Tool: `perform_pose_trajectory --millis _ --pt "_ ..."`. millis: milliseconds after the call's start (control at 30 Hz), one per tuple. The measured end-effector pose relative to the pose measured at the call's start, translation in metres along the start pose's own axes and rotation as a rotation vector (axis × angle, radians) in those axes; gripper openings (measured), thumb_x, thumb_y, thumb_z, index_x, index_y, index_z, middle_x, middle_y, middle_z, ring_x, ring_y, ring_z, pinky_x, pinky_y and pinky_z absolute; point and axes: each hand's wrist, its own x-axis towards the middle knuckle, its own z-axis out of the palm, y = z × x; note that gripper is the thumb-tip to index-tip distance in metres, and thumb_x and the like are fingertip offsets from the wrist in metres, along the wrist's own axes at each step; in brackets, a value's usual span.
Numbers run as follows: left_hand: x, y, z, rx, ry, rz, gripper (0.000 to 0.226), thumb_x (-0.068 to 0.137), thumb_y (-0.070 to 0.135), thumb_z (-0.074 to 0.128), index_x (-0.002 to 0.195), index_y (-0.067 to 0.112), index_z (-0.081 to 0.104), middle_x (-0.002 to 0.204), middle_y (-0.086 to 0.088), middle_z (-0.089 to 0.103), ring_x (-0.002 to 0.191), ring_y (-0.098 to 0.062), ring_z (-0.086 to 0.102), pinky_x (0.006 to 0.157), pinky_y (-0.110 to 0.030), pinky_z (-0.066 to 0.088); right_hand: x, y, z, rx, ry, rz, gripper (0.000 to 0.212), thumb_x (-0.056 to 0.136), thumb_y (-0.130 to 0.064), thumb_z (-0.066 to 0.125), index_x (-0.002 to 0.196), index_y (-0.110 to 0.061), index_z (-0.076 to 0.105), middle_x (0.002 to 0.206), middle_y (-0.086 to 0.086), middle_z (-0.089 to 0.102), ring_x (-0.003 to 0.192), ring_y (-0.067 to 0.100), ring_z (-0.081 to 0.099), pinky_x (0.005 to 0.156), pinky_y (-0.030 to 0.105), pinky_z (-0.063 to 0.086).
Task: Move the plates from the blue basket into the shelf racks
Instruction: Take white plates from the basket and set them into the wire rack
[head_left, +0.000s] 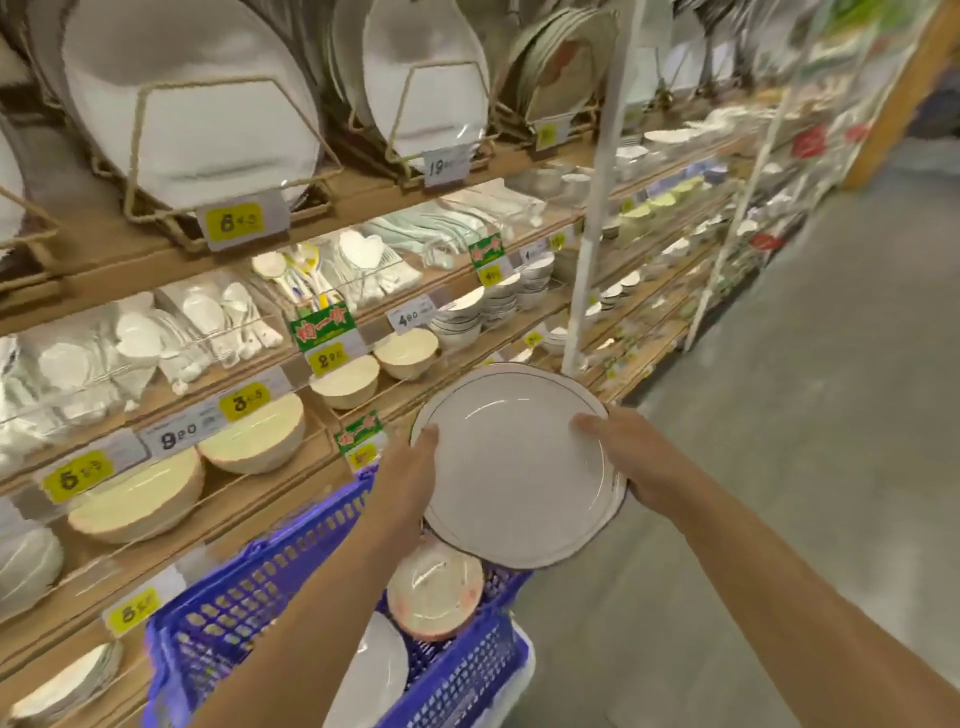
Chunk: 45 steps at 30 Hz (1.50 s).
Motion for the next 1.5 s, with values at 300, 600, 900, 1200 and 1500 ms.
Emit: perform_pose_trajectory --millis 300,600,900,1200,1500 --pt "-0.008 0.046 0.186 0.009 -0.168 0.058 0.037 0.095 0.041 0.048 0.119 0.016 0.057 0.103 -0.003 0.062 0.096 -0.024 0.060 0.079 -0.033 0.048 0.022 0.015 -0.184 0.045 0.234 -0.016 0.015 0.094 -0.018 0.057 0.087 -0.013 0.069 0.067 -0.003 0.074 0.058 0.012 0.070 0.048 0.021 0.051" --pt "0.018 0.086 0.292 -0.043 -0.246 -0.016 0.036 0.099 0.041 0.046 0.123 0.017 0.057 0.111 -0.008 0.069 0.100 -0.029 0.066 0.093 -0.049 0.052 0.076 -0.001 -0.283 0.037 0.239 -0.014 0.020 0.094 -0.018 0.055 0.082 -0.013 0.070 0.072 0.003 0.074 0.060 0.015 0.071 0.048 0.026 0.055" --pt "0.083 0.115 0.298 -0.105 -0.115 -0.039 0.035 0.097 0.043 0.048 0.121 0.018 0.056 0.102 -0.007 0.070 0.089 -0.026 0.068 0.068 -0.034 0.054 0.167 -0.032 -0.277 0.031 0.075 -0.005 0.018 0.098 -0.024 0.052 0.095 -0.020 0.069 0.084 -0.002 0.076 0.078 0.018 0.074 0.071 0.034 0.059" --pt "0.172 0.156 0.247 -0.257 0.059 0.100 0.022 0.098 0.042 0.047 0.106 0.030 0.064 0.101 0.000 0.073 0.095 -0.025 0.069 0.086 -0.045 0.055 0.277 -0.115 -0.212 -0.053 -0.124 -0.136 0.014 0.097 -0.028 0.054 0.089 -0.030 0.066 0.073 -0.016 0.073 0.064 0.005 0.071 0.052 0.024 0.055" --pt "0.199 0.189 0.166 -0.300 0.352 0.243 0.017 0.095 0.044 0.051 0.087 0.040 0.065 0.081 0.008 0.075 0.071 -0.015 0.073 0.062 -0.035 0.059 0.336 -0.180 -0.126 -0.115 -0.442 -0.277 0.017 0.095 -0.028 0.057 0.106 -0.021 0.068 0.091 -0.002 0.076 0.083 0.018 0.073 0.072 0.034 0.058"
